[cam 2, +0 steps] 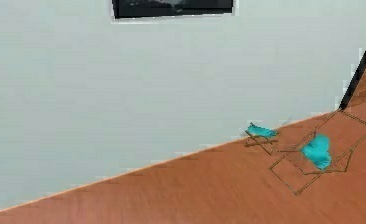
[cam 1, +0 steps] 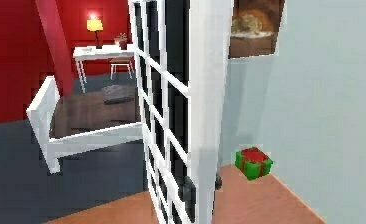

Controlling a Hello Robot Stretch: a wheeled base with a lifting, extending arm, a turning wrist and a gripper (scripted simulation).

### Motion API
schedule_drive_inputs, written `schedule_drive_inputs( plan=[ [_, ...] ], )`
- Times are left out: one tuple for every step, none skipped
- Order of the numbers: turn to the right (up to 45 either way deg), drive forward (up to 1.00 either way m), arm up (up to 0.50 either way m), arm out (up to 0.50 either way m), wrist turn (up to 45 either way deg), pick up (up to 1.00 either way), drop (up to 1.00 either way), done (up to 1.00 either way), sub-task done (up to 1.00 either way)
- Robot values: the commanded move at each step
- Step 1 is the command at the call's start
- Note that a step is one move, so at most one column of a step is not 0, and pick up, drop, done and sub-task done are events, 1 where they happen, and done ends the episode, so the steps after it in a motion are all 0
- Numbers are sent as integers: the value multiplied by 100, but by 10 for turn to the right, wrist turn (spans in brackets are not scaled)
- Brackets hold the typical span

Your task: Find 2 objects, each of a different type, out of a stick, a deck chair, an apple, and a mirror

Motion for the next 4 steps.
schedule_drive_inputs(
  plan=[
    [450, 0, 0, 0, 0, 0, 0, 0, 0],
    [450, 0, 0, 0, 0, 0, 0, 0, 0],
    [450, 0, 0, 0, 0, 0, 0, 0, 0],
    [210, 0, 0, 0, 0, 0, 0, 0, 0]
  ],
)
